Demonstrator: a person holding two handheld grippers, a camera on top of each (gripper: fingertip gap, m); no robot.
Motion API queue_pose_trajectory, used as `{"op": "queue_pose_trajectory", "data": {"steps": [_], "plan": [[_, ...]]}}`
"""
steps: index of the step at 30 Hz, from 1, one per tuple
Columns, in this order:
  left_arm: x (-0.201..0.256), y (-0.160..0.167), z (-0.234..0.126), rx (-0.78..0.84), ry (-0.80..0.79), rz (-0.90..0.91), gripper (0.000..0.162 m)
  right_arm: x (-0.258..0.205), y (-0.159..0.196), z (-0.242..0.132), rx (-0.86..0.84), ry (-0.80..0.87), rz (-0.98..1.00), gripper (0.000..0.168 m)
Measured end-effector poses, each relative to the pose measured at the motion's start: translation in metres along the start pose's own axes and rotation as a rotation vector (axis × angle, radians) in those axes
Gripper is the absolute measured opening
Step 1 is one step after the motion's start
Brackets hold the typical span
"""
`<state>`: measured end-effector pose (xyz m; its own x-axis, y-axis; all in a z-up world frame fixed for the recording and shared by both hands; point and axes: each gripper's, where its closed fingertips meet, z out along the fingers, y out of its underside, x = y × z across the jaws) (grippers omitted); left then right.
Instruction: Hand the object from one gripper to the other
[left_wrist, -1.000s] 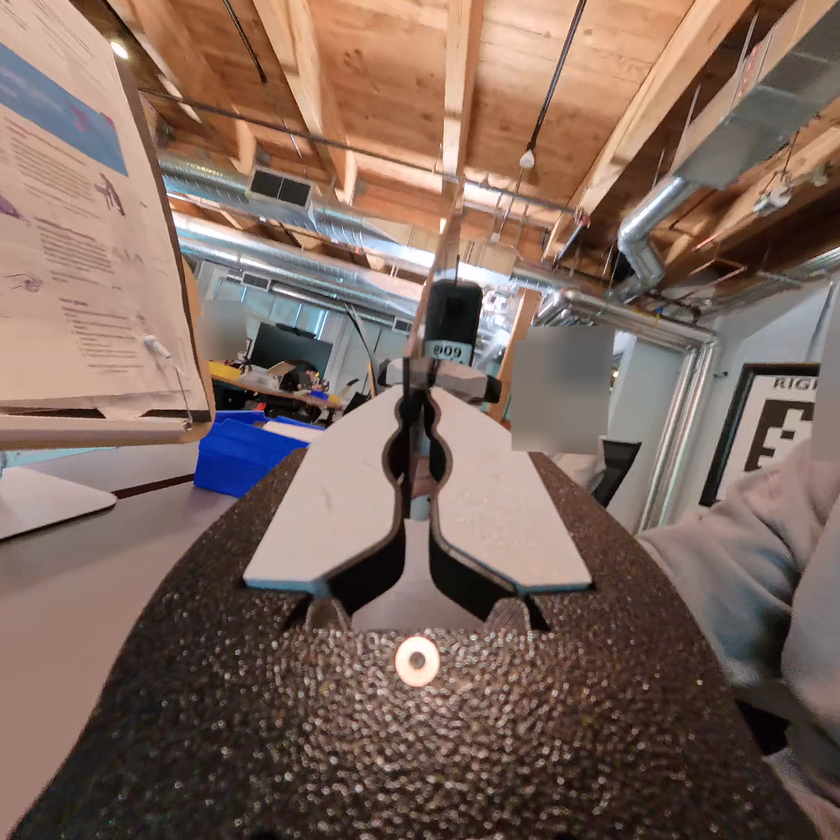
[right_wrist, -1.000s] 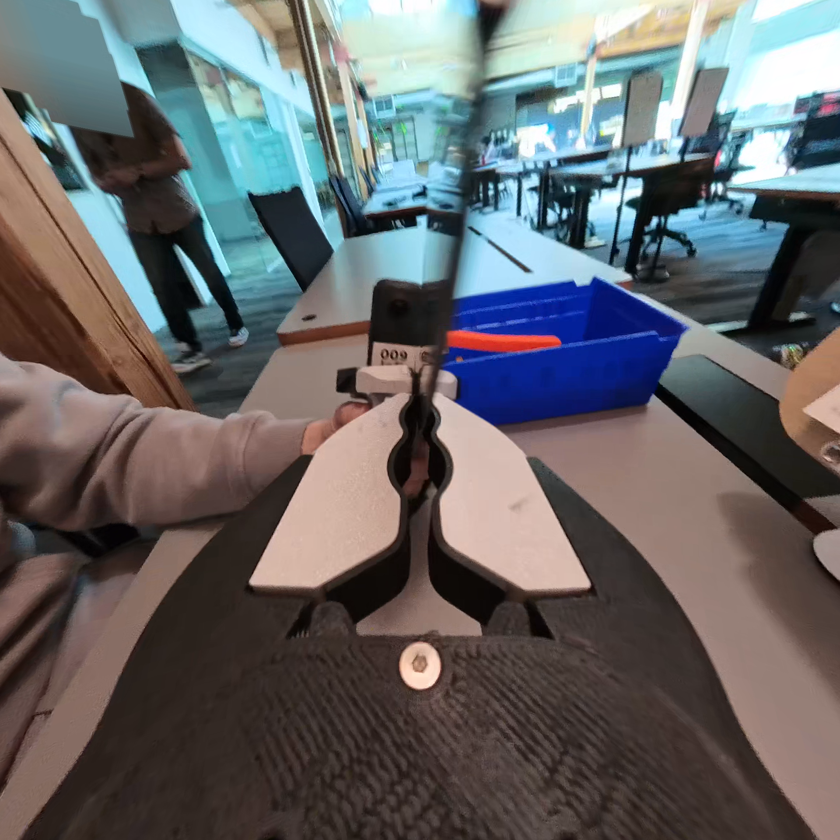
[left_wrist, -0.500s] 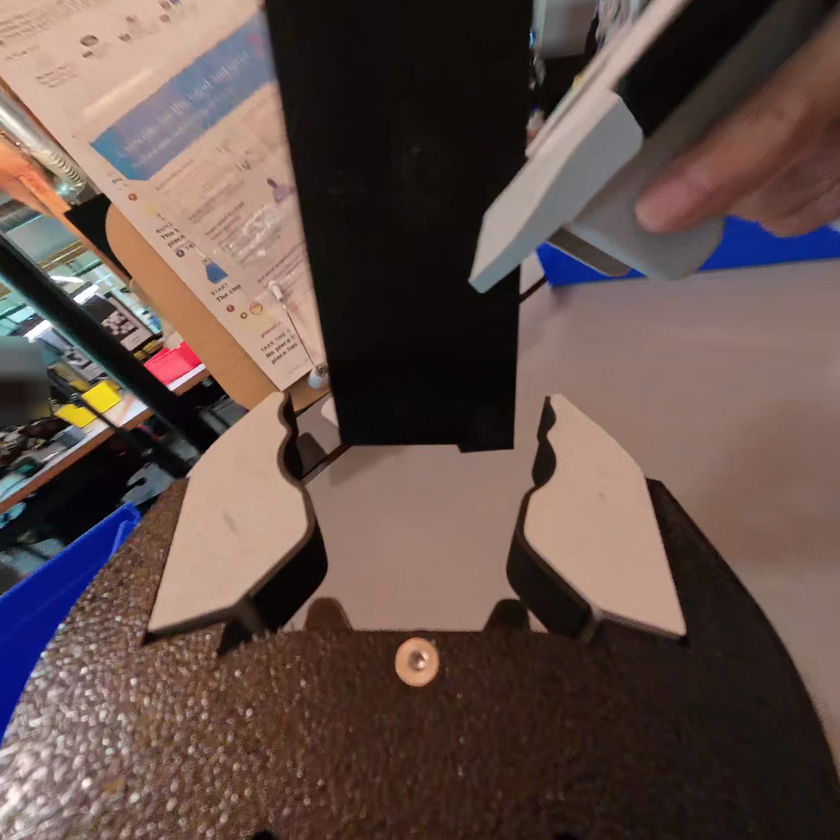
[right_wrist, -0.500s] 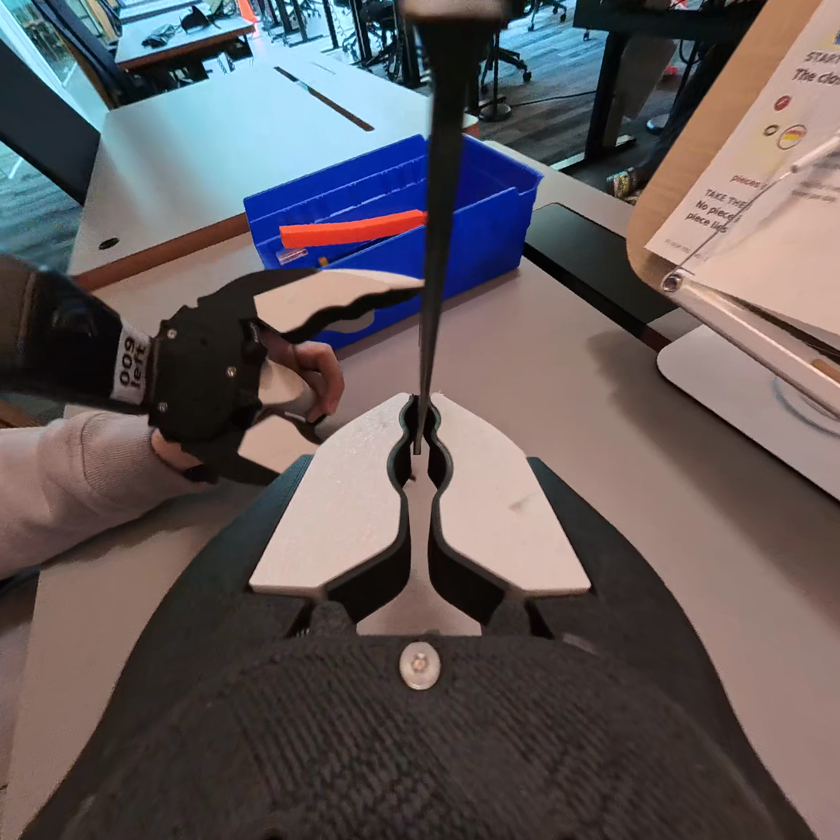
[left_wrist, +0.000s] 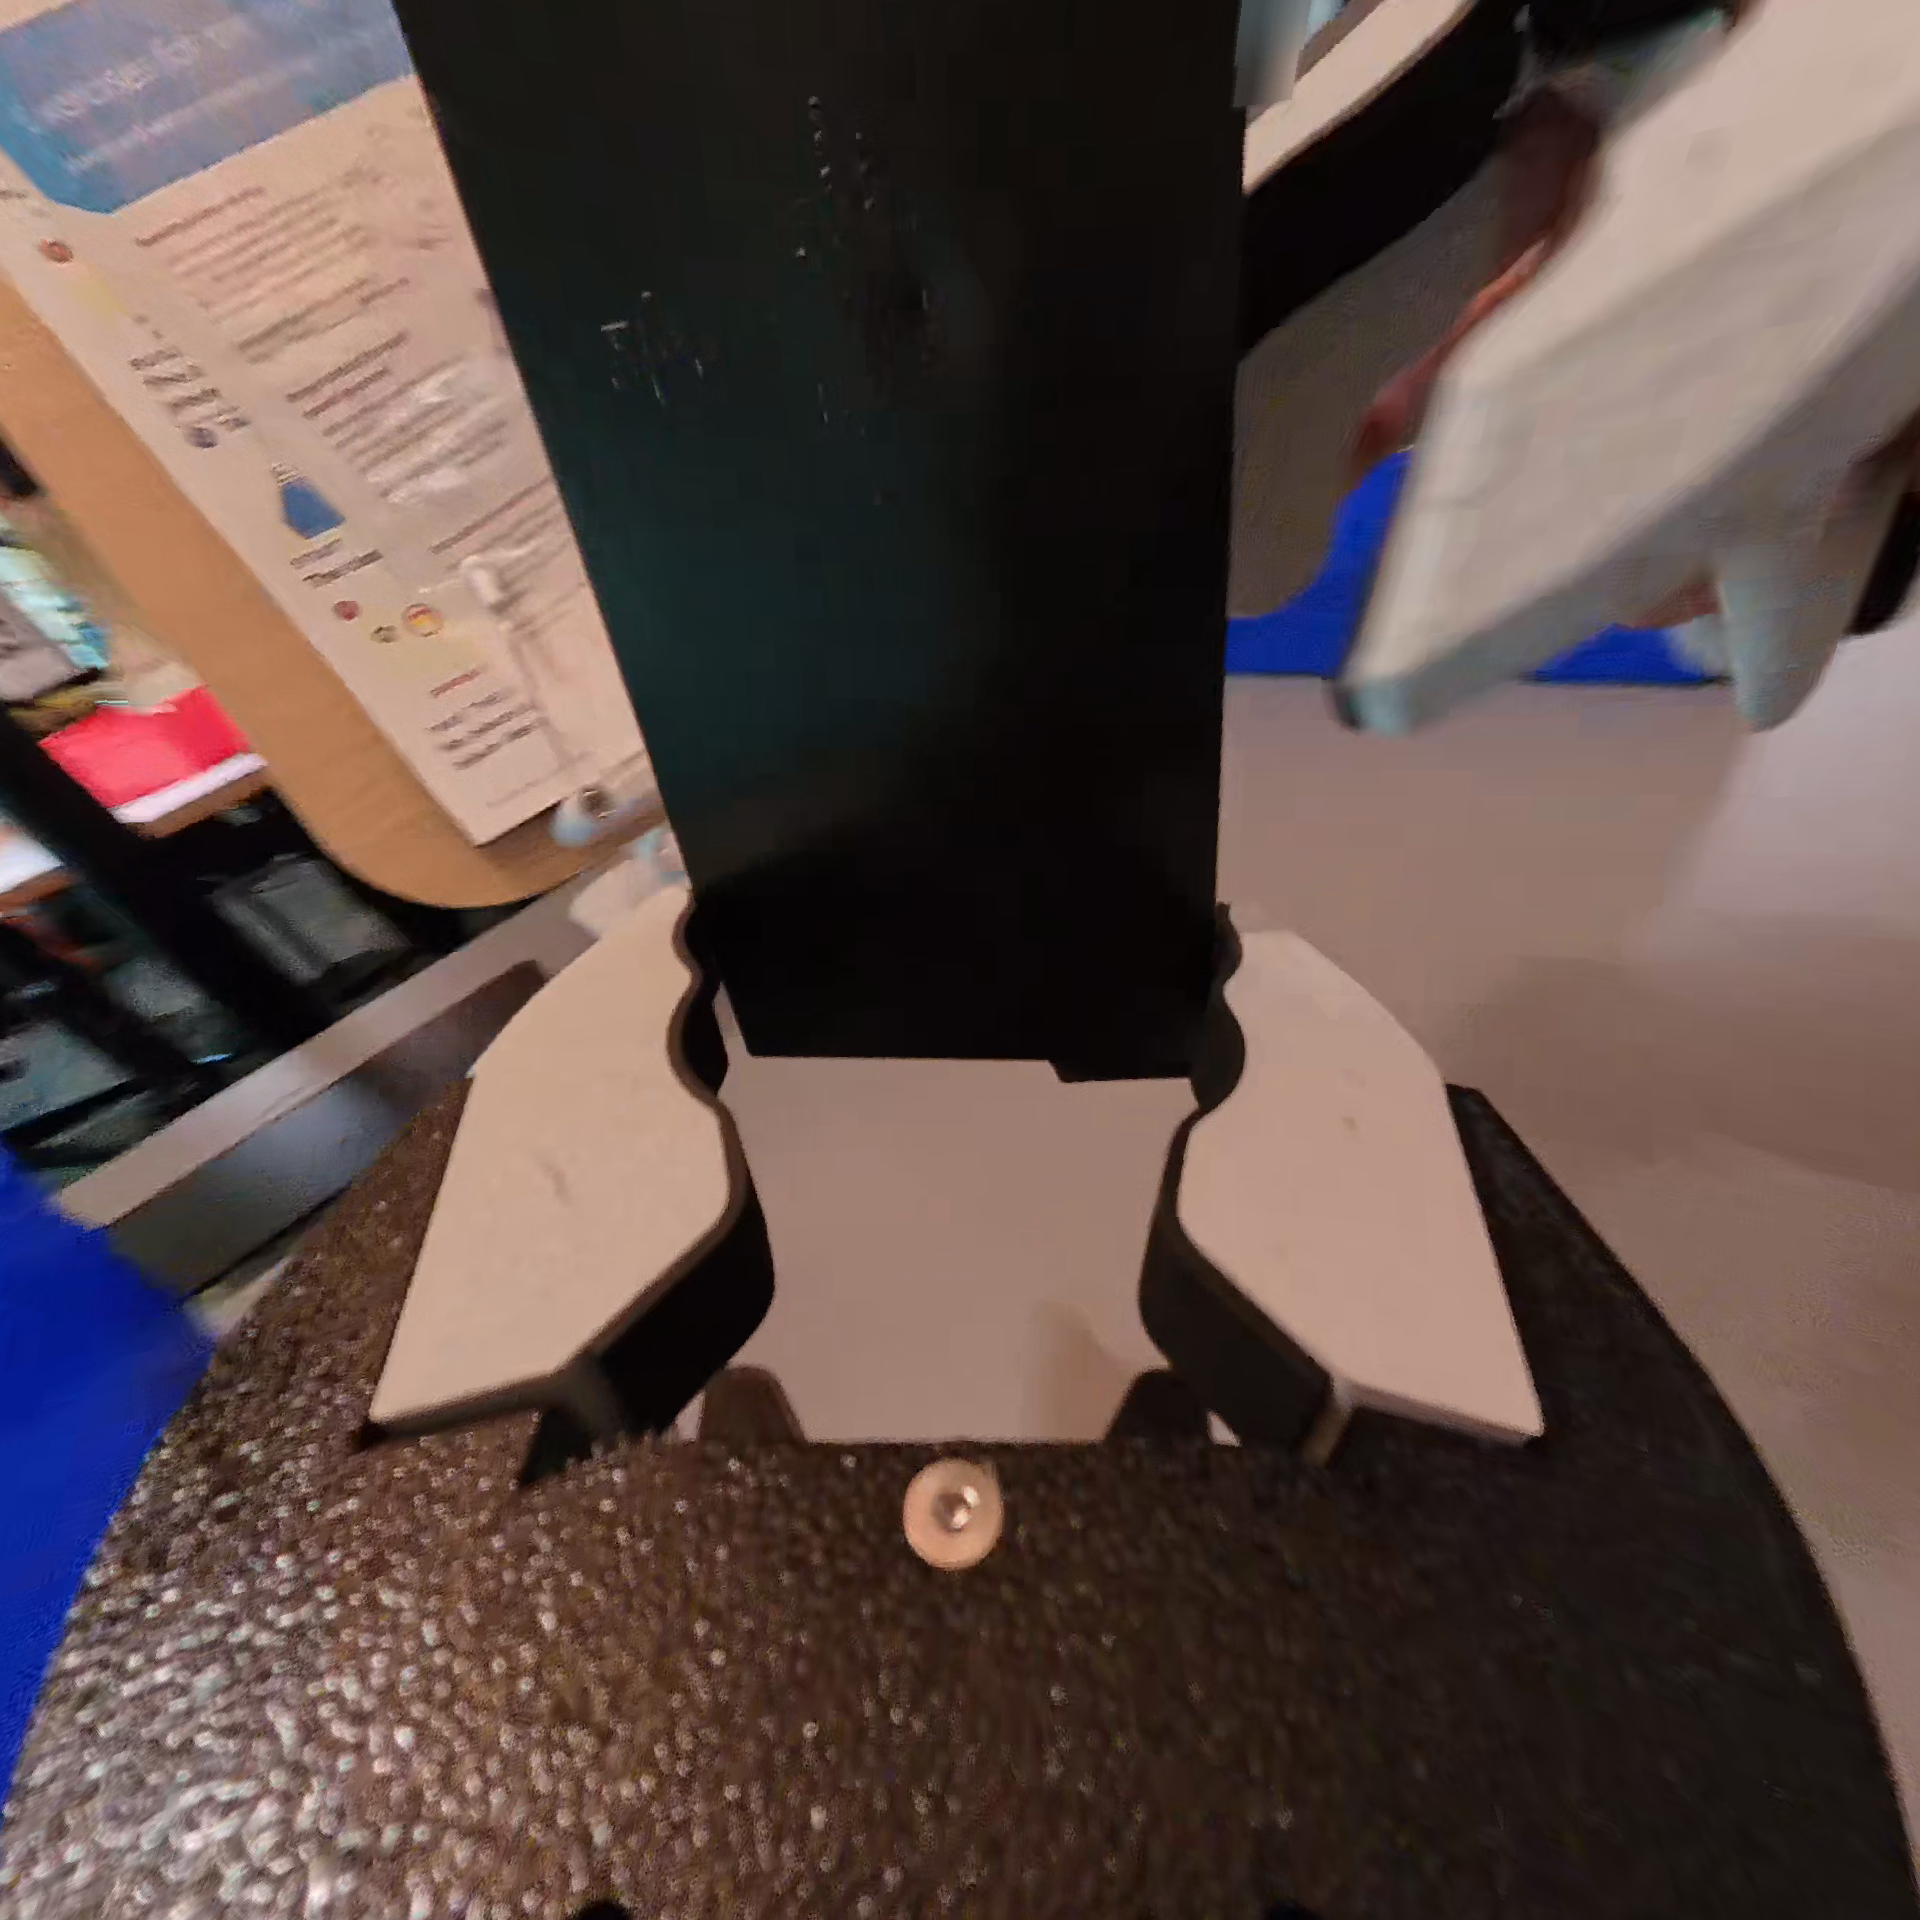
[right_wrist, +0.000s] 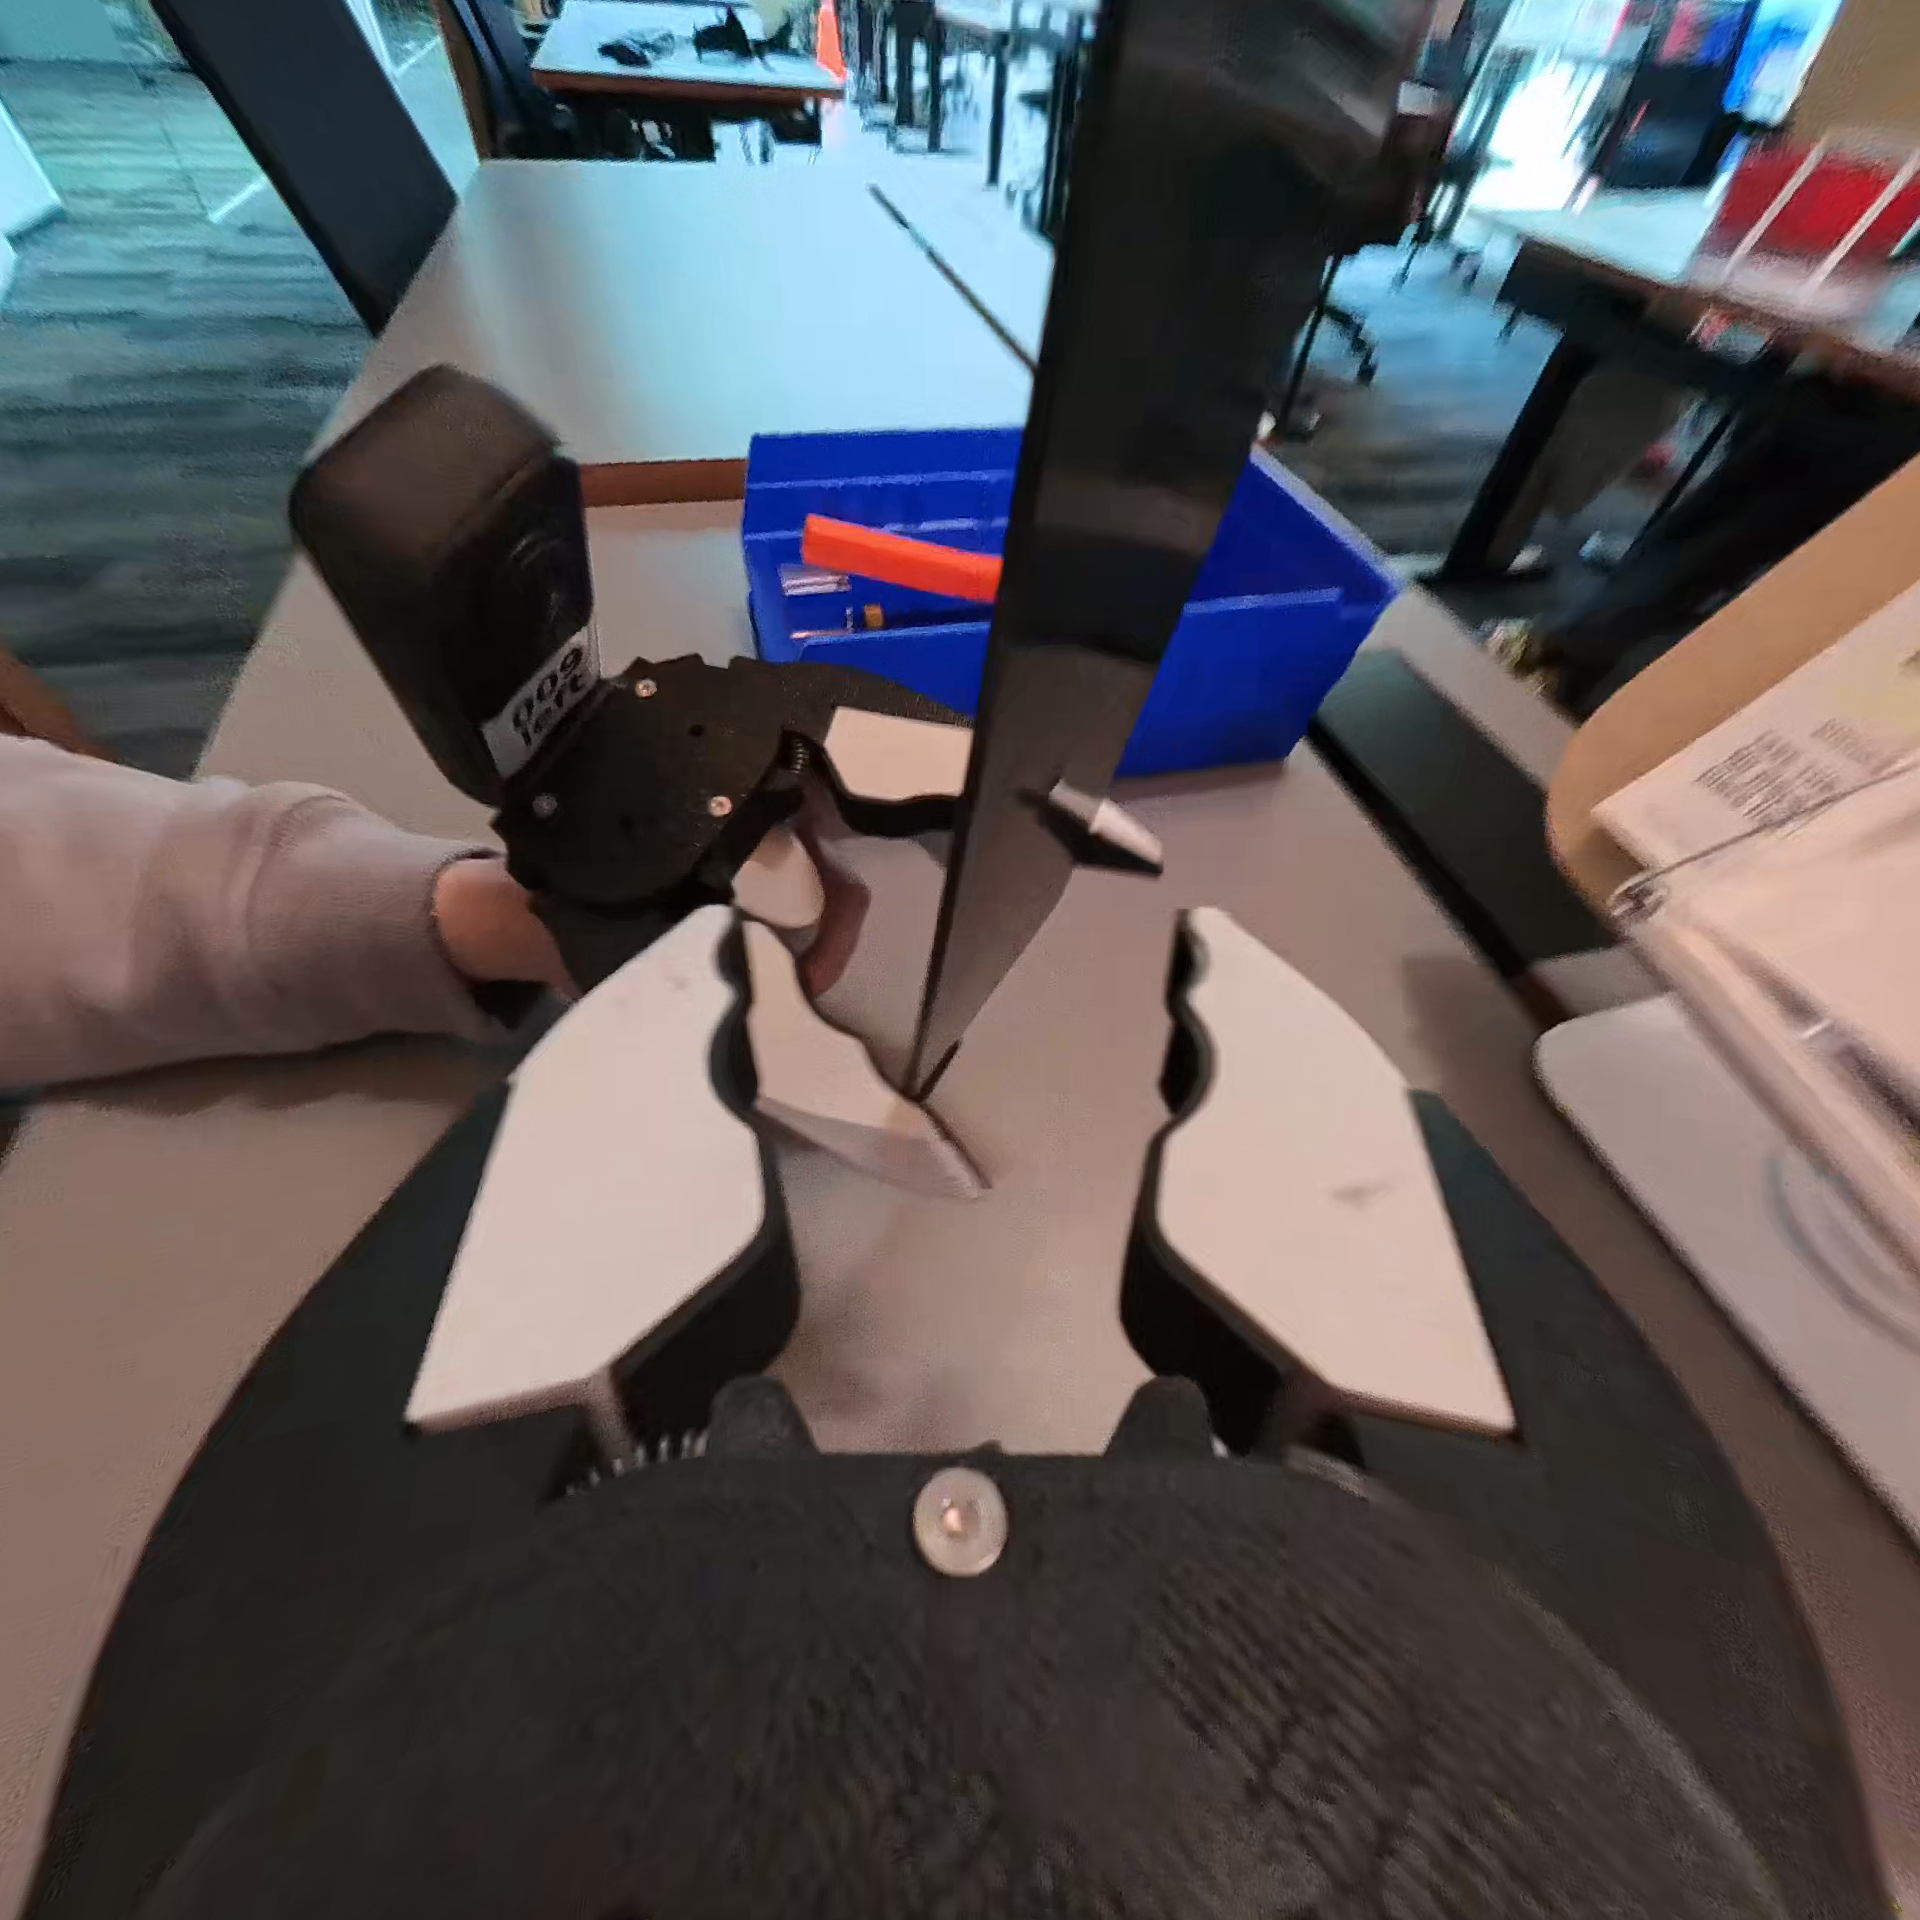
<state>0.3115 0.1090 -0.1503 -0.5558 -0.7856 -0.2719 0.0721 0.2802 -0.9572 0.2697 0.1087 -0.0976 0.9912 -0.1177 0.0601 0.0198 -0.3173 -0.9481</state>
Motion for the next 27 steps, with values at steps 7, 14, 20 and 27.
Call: {"op": "queue_pose_trajectory", "data": {"steps": [7, 14, 20, 27], "plan": [[0.054, -0.037, -0.024, 0.242, 0.514, -0.219, 0.088, -0.018, -0.038, -0.014, 0.29, -0.143, 0.032, 0.11], [0.079, -0.029, -0.028, 0.186, 0.636, -0.148, 0.088, -0.039, -0.031, -0.005, 0.25, -0.282, 0.072, 0.104], [0.075, -0.02, -0.023, 0.148, 0.604, -0.147, 0.089, -0.033, -0.02, 0.001, 0.173, -0.25, 0.032, 0.09], [0.058, -0.014, -0.023, 0.051, 0.619, -0.318, 0.11, 0.045, 0.023, -0.016, -0.199, 0.319, -0.532, 0.09]]}}
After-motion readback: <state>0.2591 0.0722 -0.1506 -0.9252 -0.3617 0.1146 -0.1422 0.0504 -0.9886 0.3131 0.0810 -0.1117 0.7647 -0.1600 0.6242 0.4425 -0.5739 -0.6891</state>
